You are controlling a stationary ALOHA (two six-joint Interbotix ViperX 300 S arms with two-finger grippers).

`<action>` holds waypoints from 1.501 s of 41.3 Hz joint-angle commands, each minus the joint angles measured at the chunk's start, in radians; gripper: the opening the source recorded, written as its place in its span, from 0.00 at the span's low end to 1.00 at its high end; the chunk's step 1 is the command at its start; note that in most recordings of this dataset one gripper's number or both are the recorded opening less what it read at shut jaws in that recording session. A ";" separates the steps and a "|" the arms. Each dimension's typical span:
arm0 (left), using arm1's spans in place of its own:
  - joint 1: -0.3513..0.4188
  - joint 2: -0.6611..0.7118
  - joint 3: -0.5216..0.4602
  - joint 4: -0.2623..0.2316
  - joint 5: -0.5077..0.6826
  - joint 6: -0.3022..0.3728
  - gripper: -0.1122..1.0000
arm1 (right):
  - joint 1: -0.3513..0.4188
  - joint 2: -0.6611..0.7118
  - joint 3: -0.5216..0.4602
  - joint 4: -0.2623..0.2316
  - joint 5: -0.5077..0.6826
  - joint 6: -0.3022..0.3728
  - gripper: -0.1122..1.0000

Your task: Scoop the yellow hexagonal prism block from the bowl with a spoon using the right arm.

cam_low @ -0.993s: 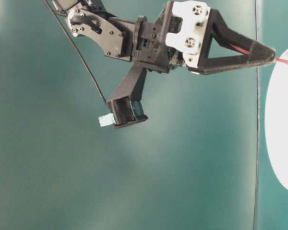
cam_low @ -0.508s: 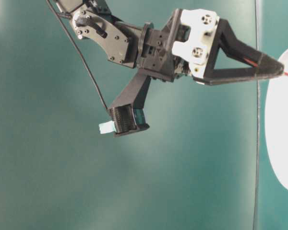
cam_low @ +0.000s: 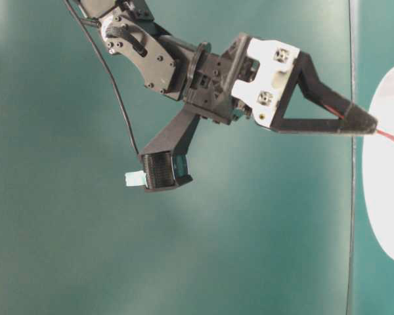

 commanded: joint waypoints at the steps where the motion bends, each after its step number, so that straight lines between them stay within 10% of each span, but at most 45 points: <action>1: 0.002 0.005 -0.031 0.003 -0.008 0.002 0.13 | 0.002 -0.015 -0.017 -0.002 -0.018 -0.002 0.32; 62: 0.002 -0.005 -0.034 0.003 -0.003 -0.002 0.13 | 0.008 -0.064 0.021 -0.005 -0.153 -0.008 0.32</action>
